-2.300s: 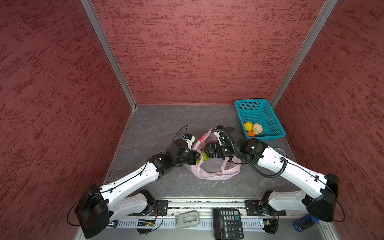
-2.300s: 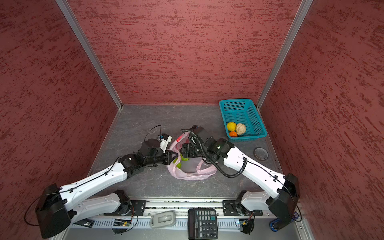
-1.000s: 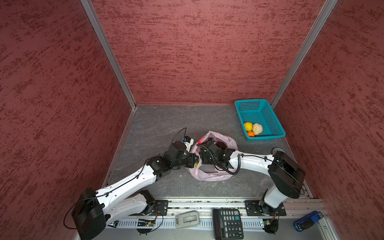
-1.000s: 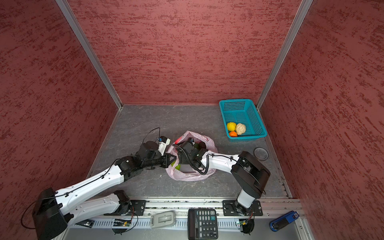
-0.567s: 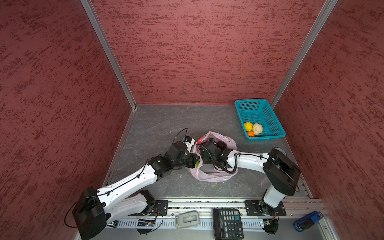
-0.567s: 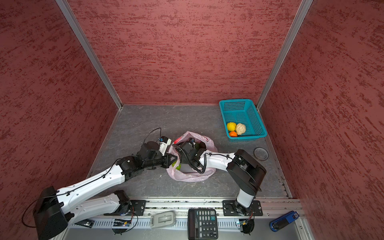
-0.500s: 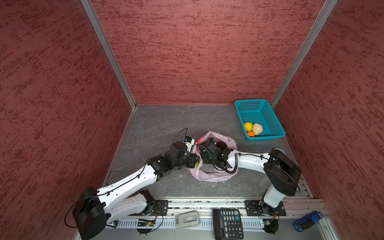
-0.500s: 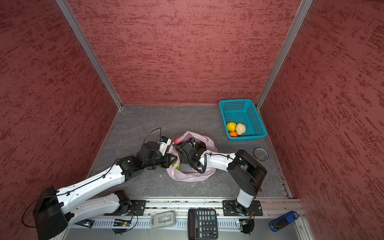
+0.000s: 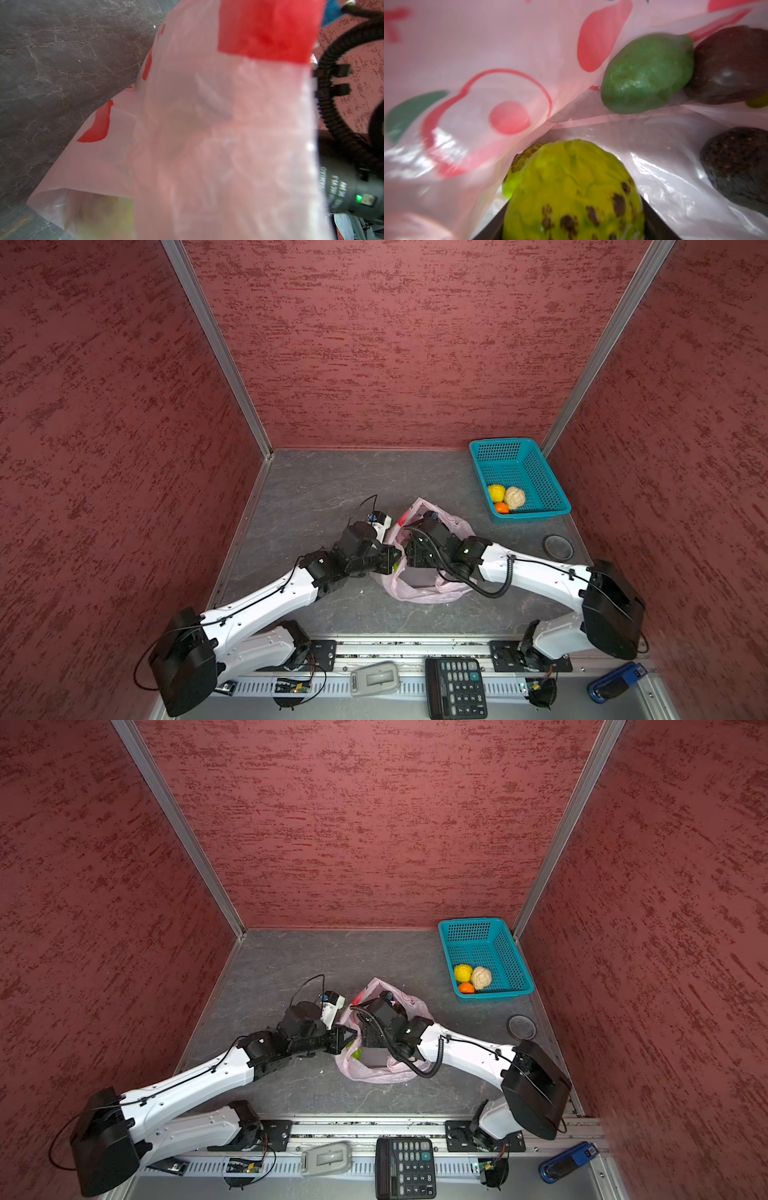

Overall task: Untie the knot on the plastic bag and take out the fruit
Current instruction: 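Lift the green custard apple out and carry it to the teal basket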

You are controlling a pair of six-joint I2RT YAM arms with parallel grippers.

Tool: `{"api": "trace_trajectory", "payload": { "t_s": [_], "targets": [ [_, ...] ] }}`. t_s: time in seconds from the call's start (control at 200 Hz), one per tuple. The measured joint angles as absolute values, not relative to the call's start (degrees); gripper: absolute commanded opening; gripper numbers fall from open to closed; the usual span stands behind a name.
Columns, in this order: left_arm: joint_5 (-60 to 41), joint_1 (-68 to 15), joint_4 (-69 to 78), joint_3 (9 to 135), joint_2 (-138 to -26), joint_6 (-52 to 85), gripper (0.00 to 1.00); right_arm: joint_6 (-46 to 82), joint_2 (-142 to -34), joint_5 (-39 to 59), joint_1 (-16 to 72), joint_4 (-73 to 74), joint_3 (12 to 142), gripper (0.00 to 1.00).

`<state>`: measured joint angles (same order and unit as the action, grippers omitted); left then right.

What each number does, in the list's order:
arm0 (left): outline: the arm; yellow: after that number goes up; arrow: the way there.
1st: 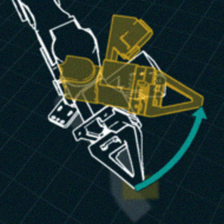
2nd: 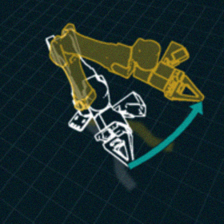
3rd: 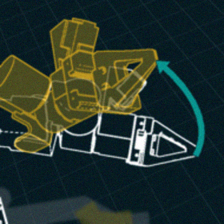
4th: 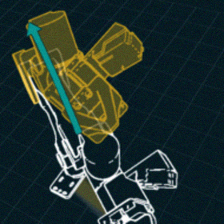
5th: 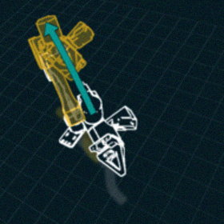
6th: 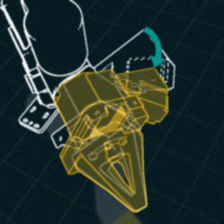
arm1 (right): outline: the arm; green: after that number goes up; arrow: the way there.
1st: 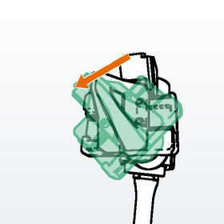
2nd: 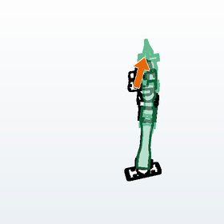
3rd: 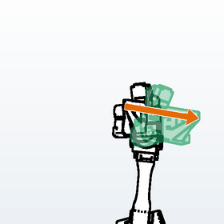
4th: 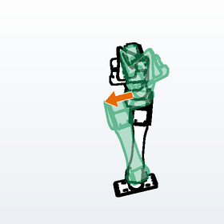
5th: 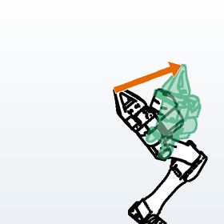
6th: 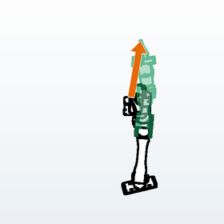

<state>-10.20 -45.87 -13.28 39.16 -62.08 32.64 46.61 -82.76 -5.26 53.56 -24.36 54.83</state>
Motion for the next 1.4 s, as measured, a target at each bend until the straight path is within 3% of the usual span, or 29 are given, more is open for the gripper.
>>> {"api": "trace_trajectory", "payload": {
  "t_s": [0.776, 1.097, 1.398],
  "targets": [
    [-10.5, -45.0, -12.4, 39.2, -62.6, 32.5, 0.00, 40.5, -71.0, -7.9, 50.8, -37.8, 72.8, 0.61],
    [-10.5, -45.0, -12.4, 39.2, -62.6, 32.5, 0.00, 34.8, -65.3, -5.9, 24.9, -36.1, 66.8, 0.62],
    [-10.4, -45.0, -12.9, 39.7, -62.7, 32.2, 0.00, 27.6, -74.8, 0.3, 0.4, -28.9, 64.7, 0.61]
  ]
}}
